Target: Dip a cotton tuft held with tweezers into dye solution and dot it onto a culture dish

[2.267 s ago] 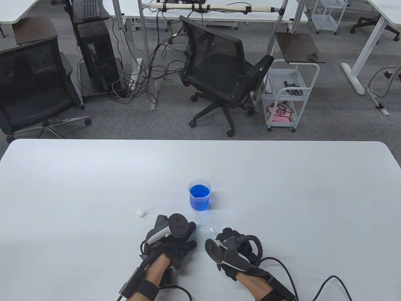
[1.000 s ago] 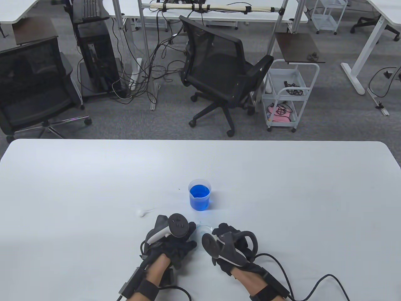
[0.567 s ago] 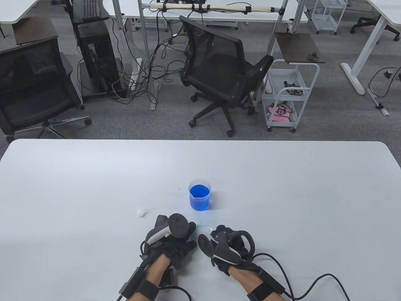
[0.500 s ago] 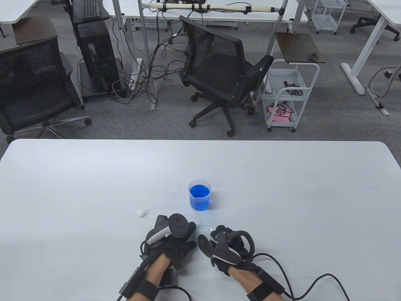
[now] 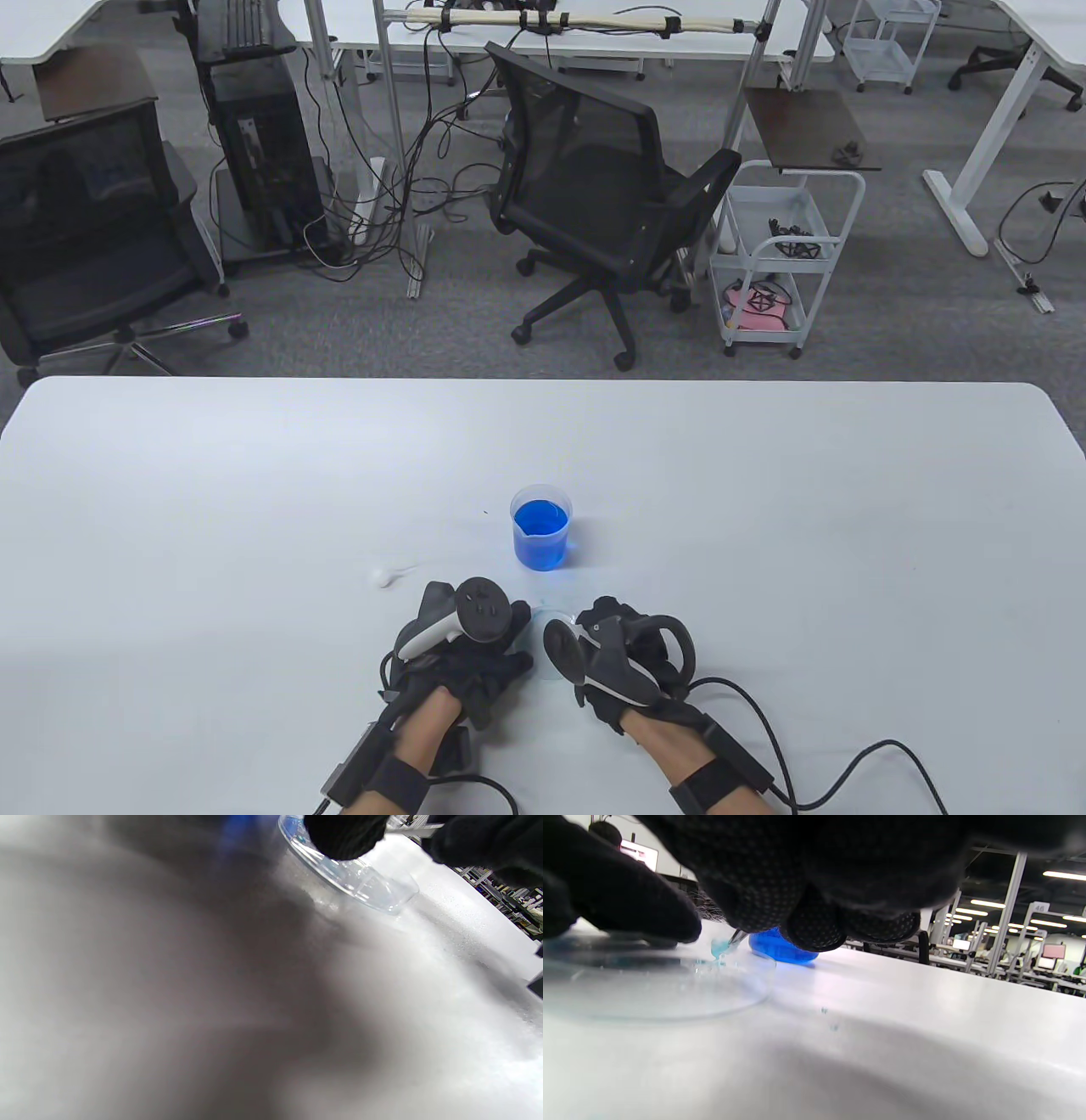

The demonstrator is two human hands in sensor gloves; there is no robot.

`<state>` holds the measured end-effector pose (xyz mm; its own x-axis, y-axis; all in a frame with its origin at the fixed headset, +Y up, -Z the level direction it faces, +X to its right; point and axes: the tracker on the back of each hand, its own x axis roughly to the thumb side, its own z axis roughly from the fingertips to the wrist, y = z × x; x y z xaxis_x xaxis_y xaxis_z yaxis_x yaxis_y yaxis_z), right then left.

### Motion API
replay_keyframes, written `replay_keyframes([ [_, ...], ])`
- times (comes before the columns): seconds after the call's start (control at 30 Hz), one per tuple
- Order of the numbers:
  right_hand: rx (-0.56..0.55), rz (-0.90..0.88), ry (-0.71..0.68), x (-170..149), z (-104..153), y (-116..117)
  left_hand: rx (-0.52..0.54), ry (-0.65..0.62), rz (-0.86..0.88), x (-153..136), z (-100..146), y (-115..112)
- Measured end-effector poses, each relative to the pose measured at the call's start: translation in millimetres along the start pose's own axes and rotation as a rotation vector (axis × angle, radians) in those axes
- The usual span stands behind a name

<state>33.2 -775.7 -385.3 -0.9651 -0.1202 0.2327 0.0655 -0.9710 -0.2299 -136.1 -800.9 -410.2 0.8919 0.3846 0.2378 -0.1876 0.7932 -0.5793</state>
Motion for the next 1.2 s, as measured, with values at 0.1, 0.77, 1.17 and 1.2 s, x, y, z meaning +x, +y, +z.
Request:
replay_keyframes([
  [0.1,0.01,0.009,-0.007,1.6,-0.1,4.8,-0.001,0.002,-0.001,0.2,-0.1,0.2],
  [0.77,0.026,0.012,0.008,-3.1,3.6,3.5,-0.007,0.006,-0.006,0.0,-0.4,0.6],
  [1.17,-0.021,-0.043,0.015,-10.4,11.4,-13.8,-0.007,0.009,-0.001,-0.3,-0.4,0.8],
  [1.2,-0.024,-0.046,0.013,-10.7,13.0,-15.6,-0.007,0.009,-0.001,-0.3,-0.4,0.8],
])
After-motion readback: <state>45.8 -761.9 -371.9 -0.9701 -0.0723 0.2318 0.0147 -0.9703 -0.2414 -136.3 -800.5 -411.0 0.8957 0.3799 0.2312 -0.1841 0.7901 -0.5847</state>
